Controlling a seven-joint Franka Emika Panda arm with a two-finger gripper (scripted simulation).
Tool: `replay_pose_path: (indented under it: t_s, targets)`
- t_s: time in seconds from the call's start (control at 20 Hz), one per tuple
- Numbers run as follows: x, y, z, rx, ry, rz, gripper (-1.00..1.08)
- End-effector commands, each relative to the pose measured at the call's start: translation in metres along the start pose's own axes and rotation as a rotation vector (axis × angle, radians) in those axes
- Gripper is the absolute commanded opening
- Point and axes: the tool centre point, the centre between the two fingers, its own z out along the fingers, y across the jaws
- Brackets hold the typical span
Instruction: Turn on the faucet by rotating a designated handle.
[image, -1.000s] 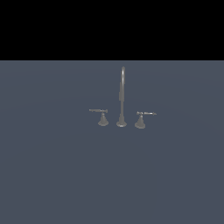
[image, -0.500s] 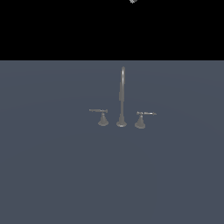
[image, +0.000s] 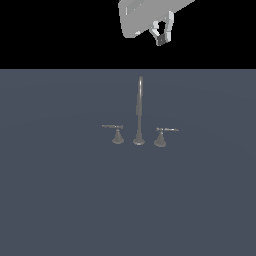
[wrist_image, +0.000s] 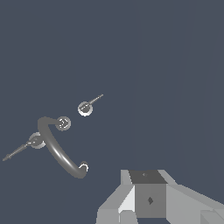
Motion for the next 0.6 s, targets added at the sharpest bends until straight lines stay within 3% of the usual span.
replay_pose_path:
  t_s: [0.0, 0.55]
  targets:
    - [0.013, -0.008, 0.017, -0.005, -0.001, 0.054, -1.00]
    - [0.059, -0.039, 0.096, 0.006, -0.026, 0.288, -1.00]
